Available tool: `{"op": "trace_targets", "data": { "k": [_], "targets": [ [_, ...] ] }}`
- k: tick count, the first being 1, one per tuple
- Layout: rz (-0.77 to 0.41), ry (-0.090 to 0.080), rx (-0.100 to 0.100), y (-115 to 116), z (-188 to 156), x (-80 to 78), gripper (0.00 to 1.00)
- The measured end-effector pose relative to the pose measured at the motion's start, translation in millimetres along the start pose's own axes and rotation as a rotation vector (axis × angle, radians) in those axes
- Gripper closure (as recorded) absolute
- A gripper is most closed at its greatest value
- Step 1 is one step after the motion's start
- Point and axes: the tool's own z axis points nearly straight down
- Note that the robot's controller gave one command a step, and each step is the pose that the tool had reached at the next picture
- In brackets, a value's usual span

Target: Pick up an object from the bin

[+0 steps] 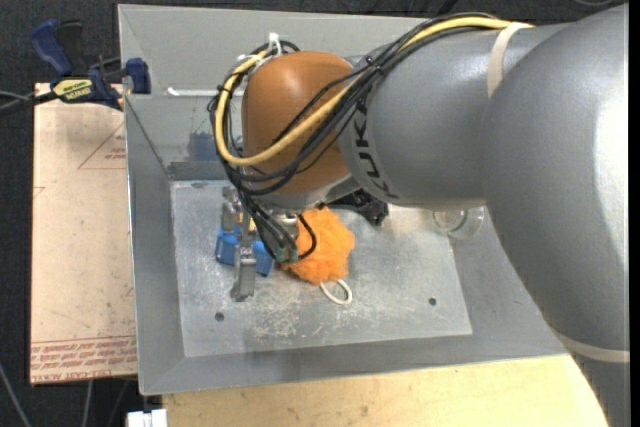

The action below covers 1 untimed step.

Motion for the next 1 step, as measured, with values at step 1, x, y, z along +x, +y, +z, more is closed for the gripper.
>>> {"op": "trace_targets", "data": {
  "k": [1],
  "targets": [
    [0.003, -0.006, -0.001, -0.9, -4.5, -1.5, 0.00]
  ]
}}
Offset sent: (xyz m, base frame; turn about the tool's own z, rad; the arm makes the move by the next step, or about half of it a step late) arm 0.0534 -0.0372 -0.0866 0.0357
